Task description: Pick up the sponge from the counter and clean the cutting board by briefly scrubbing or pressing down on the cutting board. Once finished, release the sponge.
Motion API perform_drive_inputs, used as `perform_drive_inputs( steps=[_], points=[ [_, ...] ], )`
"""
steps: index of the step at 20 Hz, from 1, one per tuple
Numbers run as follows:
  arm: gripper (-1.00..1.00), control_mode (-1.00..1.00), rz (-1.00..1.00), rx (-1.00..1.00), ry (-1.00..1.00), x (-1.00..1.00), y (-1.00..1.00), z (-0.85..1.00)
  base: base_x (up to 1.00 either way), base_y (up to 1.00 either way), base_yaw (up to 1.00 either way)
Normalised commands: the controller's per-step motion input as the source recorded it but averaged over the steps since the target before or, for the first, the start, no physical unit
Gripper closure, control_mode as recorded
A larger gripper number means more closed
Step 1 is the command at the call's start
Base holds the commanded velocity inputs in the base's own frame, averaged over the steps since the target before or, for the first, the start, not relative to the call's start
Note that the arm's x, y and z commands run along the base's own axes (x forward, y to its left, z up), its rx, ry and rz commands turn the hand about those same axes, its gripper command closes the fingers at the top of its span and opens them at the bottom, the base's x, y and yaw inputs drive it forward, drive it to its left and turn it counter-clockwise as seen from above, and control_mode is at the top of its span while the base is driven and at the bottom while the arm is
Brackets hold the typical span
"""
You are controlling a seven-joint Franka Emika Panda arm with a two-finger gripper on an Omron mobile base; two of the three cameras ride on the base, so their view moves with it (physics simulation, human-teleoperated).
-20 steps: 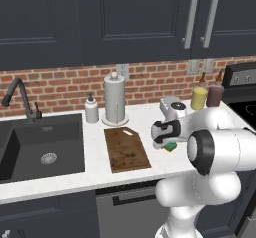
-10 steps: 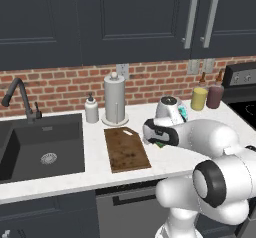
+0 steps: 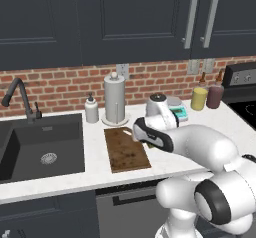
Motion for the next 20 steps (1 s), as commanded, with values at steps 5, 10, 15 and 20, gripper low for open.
perform_drive_inputs(
  steps=[5,10,15,20],
  points=[
    [1.00,-1.00,-0.20,0.04,0.05,-0.18,0.32,0.08,0.00,0.00,0.00],
    [1.00,-1.00,-0.13,0.09,0.00,-0.39,0.29,-0.02,0.00,0.00,0.00],
    [1.00,-1.00,-0.11,0.11,-0.05,-0.33,0.18,-0.23,0.00,0.00,0.00],
    [1.00,-1.00,-0.08,0.00,-0.08,-0.10,0.00,-0.40,0.00,0.00,0.00]
  ],
)
